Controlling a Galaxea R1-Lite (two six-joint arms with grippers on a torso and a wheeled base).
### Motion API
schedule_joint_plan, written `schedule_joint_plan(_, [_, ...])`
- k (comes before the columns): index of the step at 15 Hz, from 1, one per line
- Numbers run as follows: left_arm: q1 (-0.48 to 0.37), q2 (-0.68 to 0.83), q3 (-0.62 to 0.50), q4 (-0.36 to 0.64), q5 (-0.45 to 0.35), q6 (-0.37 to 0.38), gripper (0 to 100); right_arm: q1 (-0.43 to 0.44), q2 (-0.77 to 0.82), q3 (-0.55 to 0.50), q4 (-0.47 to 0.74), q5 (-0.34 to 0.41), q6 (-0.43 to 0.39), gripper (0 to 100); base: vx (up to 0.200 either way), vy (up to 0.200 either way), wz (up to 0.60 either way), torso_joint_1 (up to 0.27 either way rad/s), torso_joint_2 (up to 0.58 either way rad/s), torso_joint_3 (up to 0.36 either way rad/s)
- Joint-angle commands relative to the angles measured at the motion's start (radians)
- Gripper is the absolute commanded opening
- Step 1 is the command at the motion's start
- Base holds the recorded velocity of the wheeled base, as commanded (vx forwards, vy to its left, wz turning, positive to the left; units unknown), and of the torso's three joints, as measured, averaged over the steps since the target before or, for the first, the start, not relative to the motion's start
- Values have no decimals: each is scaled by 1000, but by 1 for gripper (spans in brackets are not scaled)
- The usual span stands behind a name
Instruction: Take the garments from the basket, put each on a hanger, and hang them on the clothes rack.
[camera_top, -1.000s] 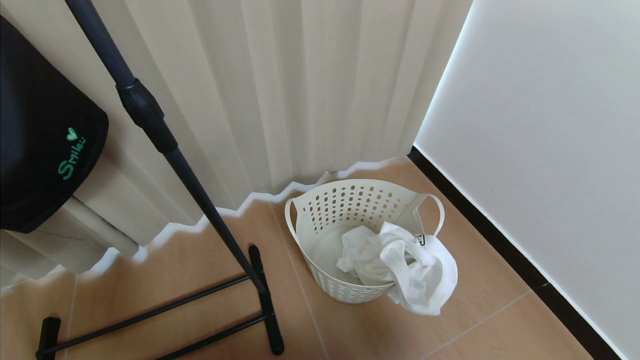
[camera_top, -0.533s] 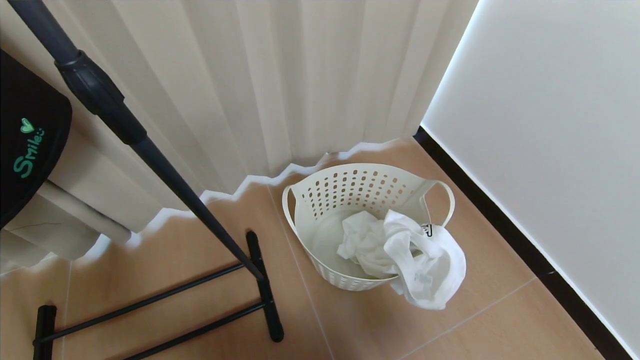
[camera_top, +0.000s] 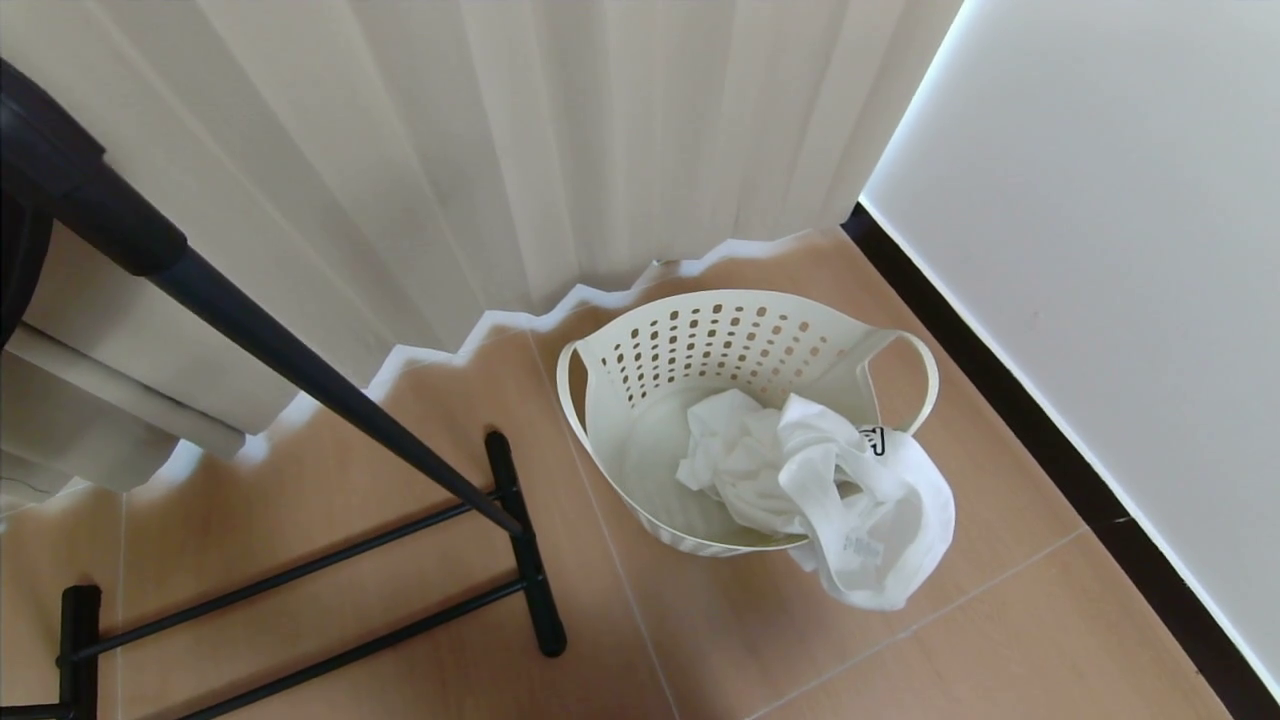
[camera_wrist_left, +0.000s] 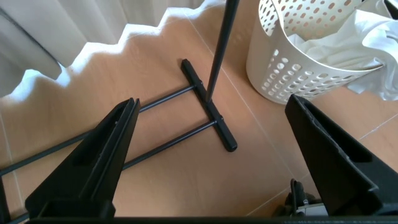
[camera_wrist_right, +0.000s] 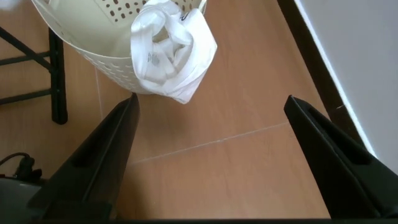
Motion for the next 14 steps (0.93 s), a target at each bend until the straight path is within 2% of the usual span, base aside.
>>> schedule_joint_plan(1, [0, 1, 0, 0, 0, 0, 100, 47, 78, 15, -40, 0, -82, 100, 0, 0, 0, -2, -7, -76])
schedule_joint_plan(2, [0, 1, 0, 0, 0, 0, 100, 54, 116, 23, -69, 3, -129, 100, 0, 0, 0, 2, -2, -51])
schedule_joint_plan(3, [0, 1, 0, 0, 0, 0, 100, 68, 213, 7, -133, 37, -149, 100, 0, 0, 0, 0, 0, 0])
schedule_joint_plan(4, [0, 1, 0, 0, 1, -1, 100, 70, 297, -51, -144, 85, -161, 100, 0, 0, 0, 0, 0, 0])
schedule_joint_plan(5, [0, 1, 0, 0, 3, -3, 100, 70, 343, -85, -142, 98, -164, 100, 0, 0, 0, 0, 0, 0])
schedule_joint_plan(7, [0, 1, 0, 0, 7, -6, 100, 99, 589, -215, -152, 101, -213, 100, 0, 0, 0, 0, 0, 0])
schedule_joint_plan(8, [0, 1, 0, 0, 7, -6, 100, 117, 632, -241, -152, 100, -221, 100, 0, 0, 0, 0, 0, 0])
schedule_joint_plan(9, [0, 1, 0, 0, 11, -6, 100, 202, 745, -326, -144, 89, -241, 100, 0, 0, 0, 0, 0, 0])
schedule_joint_plan(10, [0, 1, 0, 0, 11, -6, 100, 246, 811, -370, -141, 66, -279, 100, 0, 0, 0, 0, 0, 0])
schedule_joint_plan(11, [0, 1, 0, 0, 9, -4, 100, 269, 925, -418, -144, 6, -387, 100, 0, 0, 0, 0, 0, 0])
schedule_joint_plan(14, [0, 1, 0, 0, 7, -4, 100, 324, 1160, -563, -147, -73, -651, 100, 0, 0, 0, 0, 0, 0])
